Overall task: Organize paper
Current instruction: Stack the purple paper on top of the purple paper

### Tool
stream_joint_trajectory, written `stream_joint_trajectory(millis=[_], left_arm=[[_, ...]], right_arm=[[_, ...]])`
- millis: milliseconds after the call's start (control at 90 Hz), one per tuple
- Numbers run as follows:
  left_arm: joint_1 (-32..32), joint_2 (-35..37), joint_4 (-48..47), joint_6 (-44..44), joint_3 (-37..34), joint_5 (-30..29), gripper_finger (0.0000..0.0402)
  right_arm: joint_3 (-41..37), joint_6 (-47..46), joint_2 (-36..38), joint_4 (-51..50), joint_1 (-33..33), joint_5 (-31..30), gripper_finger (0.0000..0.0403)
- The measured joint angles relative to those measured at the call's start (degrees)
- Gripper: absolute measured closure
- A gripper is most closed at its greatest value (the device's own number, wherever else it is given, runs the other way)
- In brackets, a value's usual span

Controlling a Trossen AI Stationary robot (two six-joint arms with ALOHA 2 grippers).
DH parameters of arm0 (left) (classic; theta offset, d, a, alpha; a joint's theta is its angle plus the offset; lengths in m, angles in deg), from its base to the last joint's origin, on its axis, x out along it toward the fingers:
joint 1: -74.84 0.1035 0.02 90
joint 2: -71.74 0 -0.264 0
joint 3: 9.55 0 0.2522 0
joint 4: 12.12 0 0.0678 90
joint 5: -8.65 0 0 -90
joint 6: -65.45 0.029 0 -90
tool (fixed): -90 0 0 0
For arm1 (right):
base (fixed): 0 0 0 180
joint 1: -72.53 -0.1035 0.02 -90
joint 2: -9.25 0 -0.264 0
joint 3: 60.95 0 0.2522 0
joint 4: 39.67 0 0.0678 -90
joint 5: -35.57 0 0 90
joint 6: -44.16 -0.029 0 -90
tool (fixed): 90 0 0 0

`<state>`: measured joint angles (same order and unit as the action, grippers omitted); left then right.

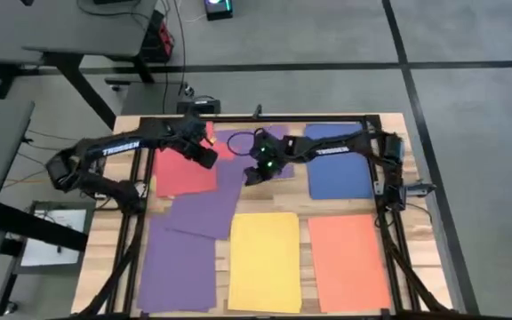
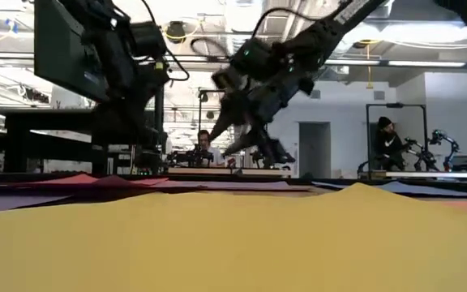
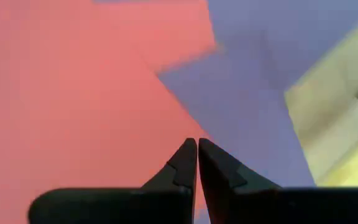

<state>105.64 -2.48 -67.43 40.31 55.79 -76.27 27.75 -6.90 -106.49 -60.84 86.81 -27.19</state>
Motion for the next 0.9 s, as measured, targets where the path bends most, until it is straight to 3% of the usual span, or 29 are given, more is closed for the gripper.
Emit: stream_joint_trajectory(millis=[311,633,900], left_arm=[[-14.4,-3.2,4.7,-8.2,-7.5,0.8,0.0402],[-22.3,-11.3,15.7,-13.6,-8.5,1.5,0.0402],[-25.2,-17.8,27.2,-14.8,-8.4,2.6,0.0402]], right_arm=[[0.0,-9.6,-5.8,6.7,-3.6,-2.2,0.0177],[0.7,-16.2,-9.9,10.7,-3.6,-2.2,0.0176],[0.9,-16.4,-10.0,11.7,-4.6,-7.6,0.0176]])
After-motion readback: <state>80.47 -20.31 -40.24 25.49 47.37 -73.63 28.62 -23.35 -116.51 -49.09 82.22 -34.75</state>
